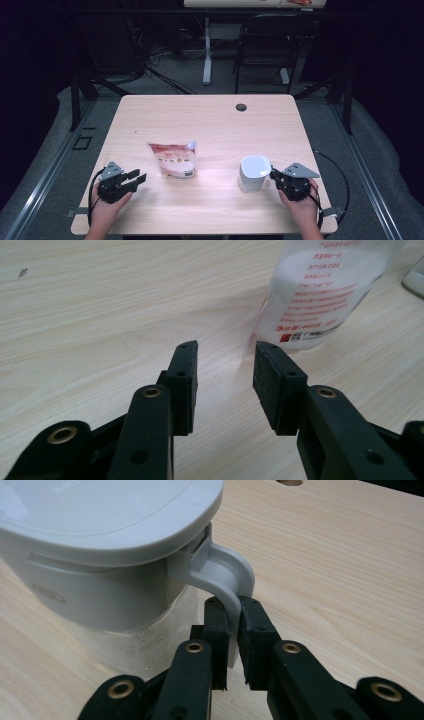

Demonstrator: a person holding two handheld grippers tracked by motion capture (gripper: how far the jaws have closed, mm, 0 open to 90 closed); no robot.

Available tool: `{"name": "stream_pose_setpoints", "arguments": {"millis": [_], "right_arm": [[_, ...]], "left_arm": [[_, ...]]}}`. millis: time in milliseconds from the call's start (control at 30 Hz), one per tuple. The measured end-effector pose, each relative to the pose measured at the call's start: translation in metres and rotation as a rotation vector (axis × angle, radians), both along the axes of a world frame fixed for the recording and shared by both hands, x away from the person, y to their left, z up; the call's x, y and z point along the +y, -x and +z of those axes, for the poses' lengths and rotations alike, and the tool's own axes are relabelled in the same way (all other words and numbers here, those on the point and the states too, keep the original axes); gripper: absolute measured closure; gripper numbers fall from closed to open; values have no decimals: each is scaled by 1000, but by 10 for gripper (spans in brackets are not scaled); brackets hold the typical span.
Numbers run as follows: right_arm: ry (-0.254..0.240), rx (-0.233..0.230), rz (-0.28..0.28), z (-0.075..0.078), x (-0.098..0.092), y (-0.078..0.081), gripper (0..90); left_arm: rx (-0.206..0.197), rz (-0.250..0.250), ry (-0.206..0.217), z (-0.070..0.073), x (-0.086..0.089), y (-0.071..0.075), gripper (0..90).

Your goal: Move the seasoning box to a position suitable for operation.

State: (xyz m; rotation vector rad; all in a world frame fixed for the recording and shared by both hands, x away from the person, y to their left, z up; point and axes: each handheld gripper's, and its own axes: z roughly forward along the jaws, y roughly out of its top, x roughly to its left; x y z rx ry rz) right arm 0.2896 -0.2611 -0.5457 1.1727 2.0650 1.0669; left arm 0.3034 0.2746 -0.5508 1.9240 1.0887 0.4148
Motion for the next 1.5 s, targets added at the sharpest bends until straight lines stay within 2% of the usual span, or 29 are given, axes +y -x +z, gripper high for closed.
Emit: {"name": "stream_pose_setpoints", "arguments": {"millis": [67,433,533,933,1167,1500], "right_arm": [[-10,8,-3,0,0,2,832],[10,21,-5,2,10,9,837],[2,20,-7,2,13,12,837],[18,32,26,3,22,20,831],[7,39,41,3,23,25,823],[0,56,78,6,25,32,747]], "left_arm": [[-2,3,2,0,0,-1,625],[-15,3,5,1,-3,-2,625],[-15,3,4,1,-4,-2,622],[-13,7,-8,0,-4,-3,599],[-14,4,-12,0,-5,-3,589],[-22,7,-13,1,-5,-2,585]]}}
